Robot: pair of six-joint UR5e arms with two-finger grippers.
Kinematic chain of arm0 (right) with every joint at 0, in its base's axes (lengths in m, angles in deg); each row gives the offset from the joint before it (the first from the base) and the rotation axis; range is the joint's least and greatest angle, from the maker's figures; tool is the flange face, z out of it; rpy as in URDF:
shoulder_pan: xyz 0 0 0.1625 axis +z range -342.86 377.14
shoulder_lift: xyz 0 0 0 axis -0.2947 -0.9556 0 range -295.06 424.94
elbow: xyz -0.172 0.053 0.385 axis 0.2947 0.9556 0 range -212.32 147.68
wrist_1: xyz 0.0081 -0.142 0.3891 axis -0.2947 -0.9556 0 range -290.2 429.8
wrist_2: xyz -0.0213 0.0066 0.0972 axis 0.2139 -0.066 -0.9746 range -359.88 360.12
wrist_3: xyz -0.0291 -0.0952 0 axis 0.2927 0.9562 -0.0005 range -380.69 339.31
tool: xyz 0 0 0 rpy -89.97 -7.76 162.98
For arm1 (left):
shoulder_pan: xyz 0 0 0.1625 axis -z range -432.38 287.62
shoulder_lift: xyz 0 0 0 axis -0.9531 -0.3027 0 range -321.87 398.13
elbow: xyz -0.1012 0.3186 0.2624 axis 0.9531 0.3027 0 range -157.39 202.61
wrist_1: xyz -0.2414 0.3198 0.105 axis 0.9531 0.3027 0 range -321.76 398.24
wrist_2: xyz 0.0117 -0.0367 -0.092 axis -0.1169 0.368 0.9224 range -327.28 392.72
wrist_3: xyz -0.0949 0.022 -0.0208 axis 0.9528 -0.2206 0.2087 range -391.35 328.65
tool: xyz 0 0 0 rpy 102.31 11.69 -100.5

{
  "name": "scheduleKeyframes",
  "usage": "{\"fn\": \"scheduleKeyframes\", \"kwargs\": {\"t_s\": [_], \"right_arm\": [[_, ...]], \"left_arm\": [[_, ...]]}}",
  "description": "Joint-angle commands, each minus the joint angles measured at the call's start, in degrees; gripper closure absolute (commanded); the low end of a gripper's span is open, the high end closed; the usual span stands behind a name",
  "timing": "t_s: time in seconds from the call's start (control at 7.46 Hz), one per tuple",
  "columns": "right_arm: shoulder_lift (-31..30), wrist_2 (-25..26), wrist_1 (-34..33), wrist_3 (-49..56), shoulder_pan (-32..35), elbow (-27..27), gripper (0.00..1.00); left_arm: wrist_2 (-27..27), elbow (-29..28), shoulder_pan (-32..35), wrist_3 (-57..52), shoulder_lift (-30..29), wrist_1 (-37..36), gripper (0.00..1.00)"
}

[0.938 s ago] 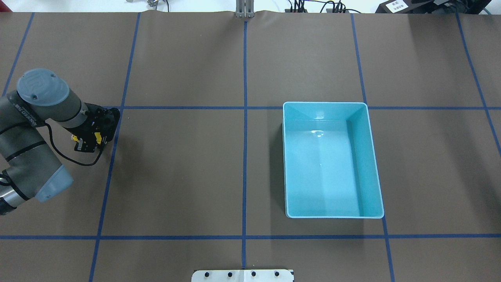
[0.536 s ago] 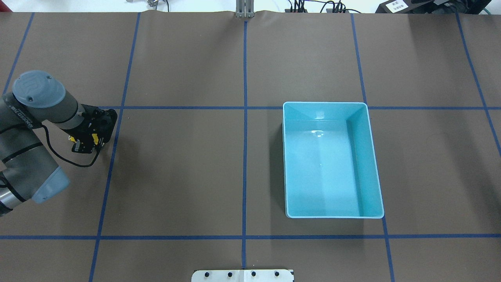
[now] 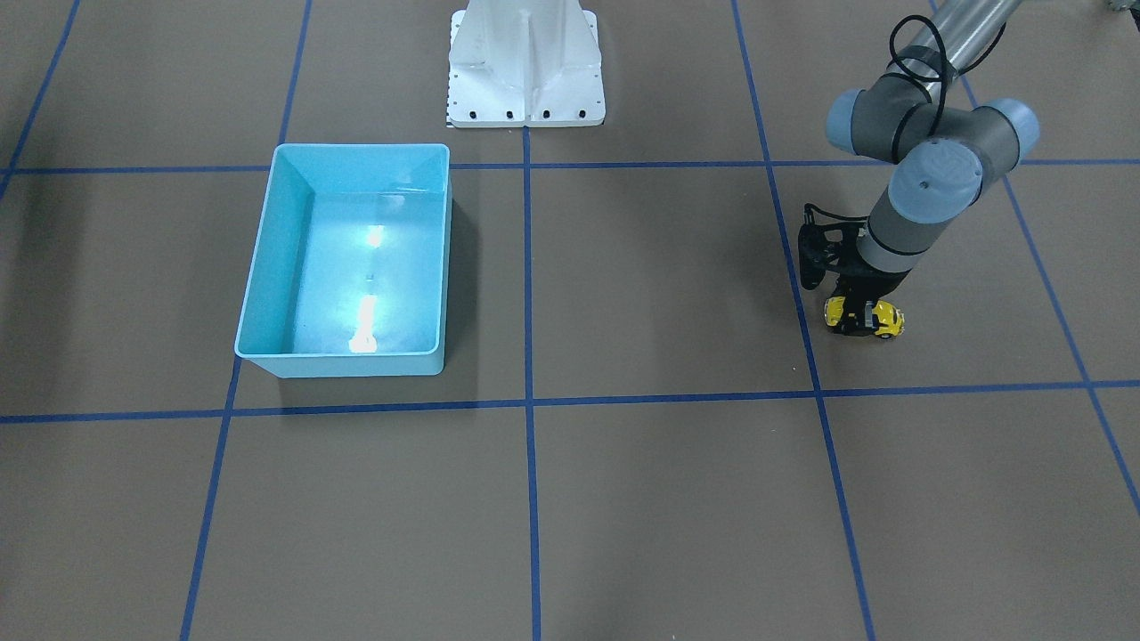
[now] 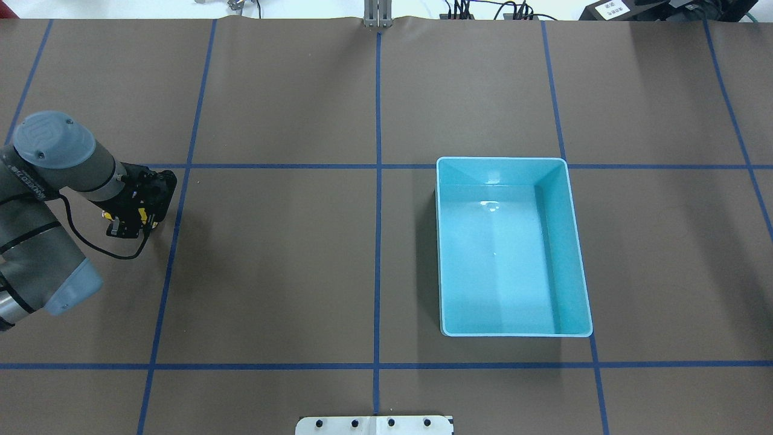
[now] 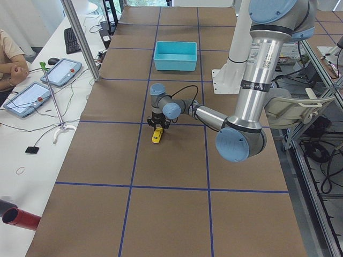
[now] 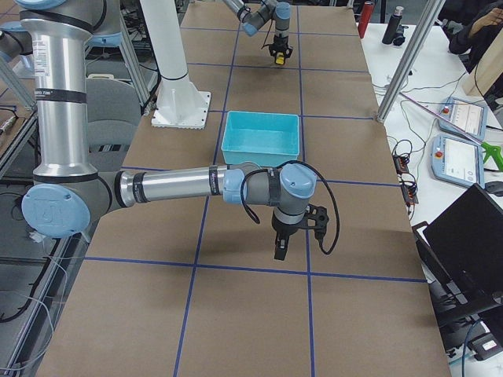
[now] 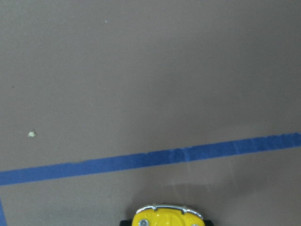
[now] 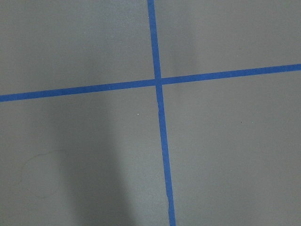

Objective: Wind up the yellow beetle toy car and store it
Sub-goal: 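Pull the car further back toward the robot with the left gripper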

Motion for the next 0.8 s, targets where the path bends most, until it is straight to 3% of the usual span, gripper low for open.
{"fn": "scheduleKeyframes", "kwargs": {"t_s": [0.0,0.67], "right_arm": [[-0.1,-0.1,0.0,0.0,0.0,-0.1,0.0],[0.0,-0.1,0.0,0.0,0.0,0.0,0.0]], "left_arm": [[1.0,-0.3,0.6,-0.3,0.0,0.6,1.0],[1.9,-0.3,1.2,-0.3,0.5,1.3,1.0]]}}
